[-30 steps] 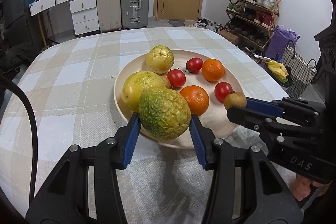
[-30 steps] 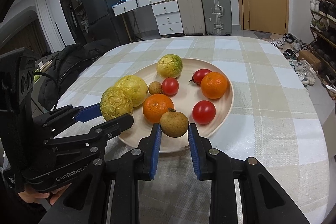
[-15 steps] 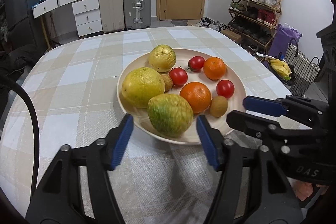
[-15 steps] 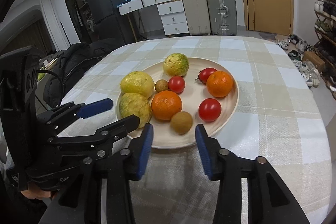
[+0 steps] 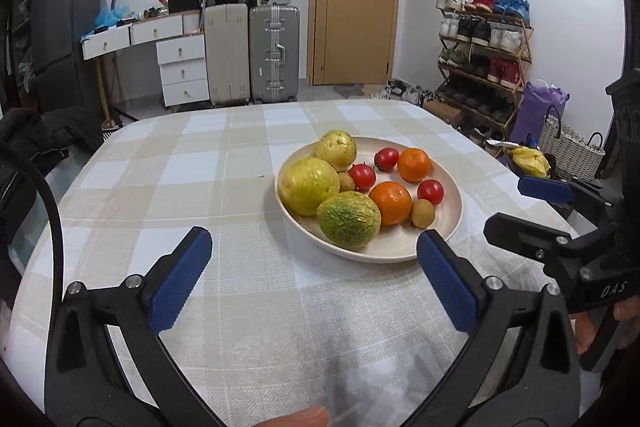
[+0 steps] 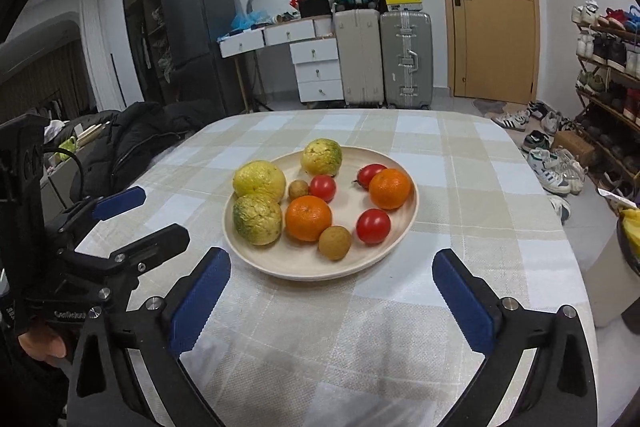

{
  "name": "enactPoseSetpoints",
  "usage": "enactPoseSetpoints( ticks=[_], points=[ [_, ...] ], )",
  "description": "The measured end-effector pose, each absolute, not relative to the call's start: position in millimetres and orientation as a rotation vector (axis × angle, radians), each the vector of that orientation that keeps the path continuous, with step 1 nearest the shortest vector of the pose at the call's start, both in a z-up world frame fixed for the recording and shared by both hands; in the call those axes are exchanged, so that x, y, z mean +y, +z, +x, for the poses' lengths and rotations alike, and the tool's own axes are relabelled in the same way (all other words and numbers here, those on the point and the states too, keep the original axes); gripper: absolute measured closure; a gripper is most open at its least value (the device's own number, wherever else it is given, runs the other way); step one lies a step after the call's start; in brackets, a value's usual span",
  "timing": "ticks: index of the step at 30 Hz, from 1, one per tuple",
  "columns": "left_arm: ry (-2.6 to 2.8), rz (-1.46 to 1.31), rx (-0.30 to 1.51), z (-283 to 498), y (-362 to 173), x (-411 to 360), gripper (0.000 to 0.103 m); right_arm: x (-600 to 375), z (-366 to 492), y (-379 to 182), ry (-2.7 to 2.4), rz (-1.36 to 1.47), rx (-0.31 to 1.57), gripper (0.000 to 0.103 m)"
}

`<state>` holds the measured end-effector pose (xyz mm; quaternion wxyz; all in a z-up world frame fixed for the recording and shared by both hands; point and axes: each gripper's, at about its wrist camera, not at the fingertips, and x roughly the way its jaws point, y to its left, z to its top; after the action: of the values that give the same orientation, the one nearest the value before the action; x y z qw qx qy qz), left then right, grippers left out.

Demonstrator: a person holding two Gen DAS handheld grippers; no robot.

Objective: Organize fruits

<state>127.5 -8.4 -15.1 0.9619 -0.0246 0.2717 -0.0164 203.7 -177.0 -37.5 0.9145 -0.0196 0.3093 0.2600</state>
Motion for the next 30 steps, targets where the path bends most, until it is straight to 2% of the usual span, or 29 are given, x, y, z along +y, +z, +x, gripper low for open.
enactPoseSetpoints(
  ticks=[18, 30],
  points=[
    [-0.041, -0.048, 0.443, 80.5, -2.4, -3.8, 0.001, -190.0, 163.3, -28.8, 0.567, 0.0, 0.451, 0.0],
    [-0.049, -0.045, 0.439, 80.9, -1.4, -6.0, 0.001, -196.8, 164.2, -26.8, 0.583, 0.039, 0.433, 0.0]
  ],
)
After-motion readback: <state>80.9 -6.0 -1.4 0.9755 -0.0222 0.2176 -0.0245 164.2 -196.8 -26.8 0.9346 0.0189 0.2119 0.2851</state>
